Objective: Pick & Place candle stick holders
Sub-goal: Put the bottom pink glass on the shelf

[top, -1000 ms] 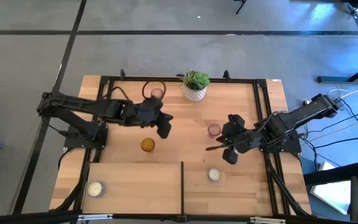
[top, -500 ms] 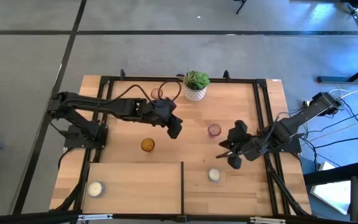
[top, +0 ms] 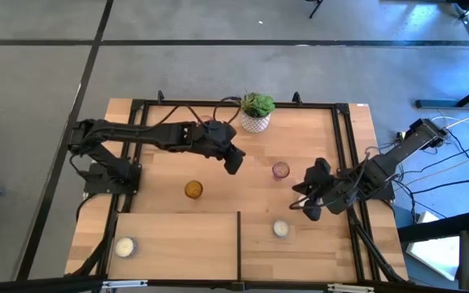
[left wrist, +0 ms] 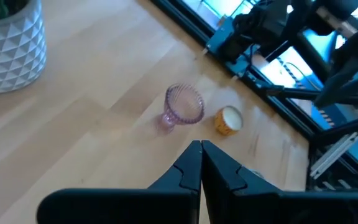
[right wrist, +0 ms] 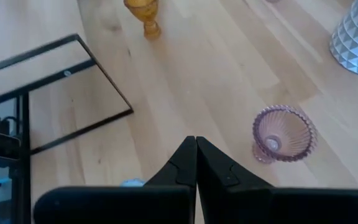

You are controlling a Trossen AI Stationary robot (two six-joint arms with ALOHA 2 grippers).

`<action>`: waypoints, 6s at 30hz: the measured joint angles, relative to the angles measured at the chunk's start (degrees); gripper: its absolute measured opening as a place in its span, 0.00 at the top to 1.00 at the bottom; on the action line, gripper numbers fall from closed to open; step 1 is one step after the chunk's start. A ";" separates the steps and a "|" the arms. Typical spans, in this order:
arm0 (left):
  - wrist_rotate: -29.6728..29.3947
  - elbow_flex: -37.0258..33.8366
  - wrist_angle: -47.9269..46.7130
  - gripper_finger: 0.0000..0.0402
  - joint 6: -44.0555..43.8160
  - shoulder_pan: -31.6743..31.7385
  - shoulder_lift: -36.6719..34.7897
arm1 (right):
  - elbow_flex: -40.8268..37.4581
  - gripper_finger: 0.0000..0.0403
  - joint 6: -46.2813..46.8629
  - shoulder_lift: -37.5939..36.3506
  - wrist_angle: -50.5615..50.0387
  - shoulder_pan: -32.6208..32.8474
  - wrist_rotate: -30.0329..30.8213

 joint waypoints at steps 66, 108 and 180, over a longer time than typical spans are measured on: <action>-1.70 0.07 -15.73 1.00 -3.62 -0.19 1.06 | -14.56 0.99 1.08 -2.34 -2.98 -38.51 -28.10; 3.74 0.04 -17.21 1.00 9.98 -1.43 1.04 | -14.56 0.89 6.67 0.15 -7.53 -40.38 -37.41; 4.51 0.00 -22.33 1.00 13.50 -3.31 1.01 | -5.14 0.60 9.66 23.06 4.77 -45.04 -40.48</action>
